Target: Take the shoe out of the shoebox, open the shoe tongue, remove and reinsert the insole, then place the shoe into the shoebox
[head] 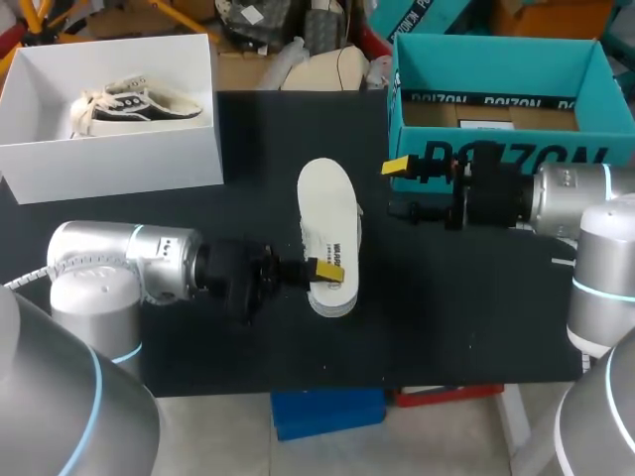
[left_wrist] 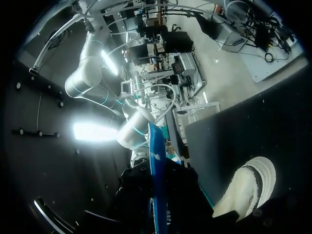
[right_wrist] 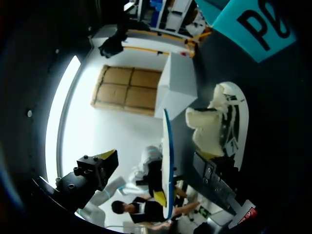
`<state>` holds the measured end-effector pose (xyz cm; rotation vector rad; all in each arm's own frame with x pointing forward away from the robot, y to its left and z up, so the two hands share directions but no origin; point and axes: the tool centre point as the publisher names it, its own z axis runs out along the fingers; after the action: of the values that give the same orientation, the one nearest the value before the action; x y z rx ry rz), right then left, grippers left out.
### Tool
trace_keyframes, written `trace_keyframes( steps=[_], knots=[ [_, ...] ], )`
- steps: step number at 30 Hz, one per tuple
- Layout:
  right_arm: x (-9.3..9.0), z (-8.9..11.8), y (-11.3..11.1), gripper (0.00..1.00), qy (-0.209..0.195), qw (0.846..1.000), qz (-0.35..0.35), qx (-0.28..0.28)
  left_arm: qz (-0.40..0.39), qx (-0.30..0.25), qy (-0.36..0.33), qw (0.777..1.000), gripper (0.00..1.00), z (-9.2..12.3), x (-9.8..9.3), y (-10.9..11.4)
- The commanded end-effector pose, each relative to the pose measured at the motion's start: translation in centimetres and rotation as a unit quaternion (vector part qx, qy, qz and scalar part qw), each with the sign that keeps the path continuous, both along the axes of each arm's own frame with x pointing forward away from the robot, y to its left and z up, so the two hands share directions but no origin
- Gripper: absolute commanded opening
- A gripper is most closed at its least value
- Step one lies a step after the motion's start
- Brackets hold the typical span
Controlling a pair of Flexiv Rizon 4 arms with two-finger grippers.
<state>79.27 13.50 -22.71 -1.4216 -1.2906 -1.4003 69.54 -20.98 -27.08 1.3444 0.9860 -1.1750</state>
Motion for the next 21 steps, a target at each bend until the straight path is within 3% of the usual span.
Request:
trace_keyframes(
  steps=[1, 12, 21],
  knots=[
    [0.0, -0.1, 0.2, 1.00, 0.000, 1.000, -0.002, 0.000, -0.002, 0.000, -0.002, 1.000, 0.00, 0.0, 0.2, 0.1],
    [-0.1, -0.1, 1.1, 1.00, -0.032, 0.998, 0.062, 0.006, -0.002, 0.000, -0.002, 1.000, 0.00, 0.0, 0.2, 0.1],
    [-1.4, -1.4, 3.7, 0.98, -0.002, 0.993, 0.121, 0.014, -0.002, 0.000, -0.002, 1.000, 0.00, 0.0, 0.2, 0.1]
  ],
)
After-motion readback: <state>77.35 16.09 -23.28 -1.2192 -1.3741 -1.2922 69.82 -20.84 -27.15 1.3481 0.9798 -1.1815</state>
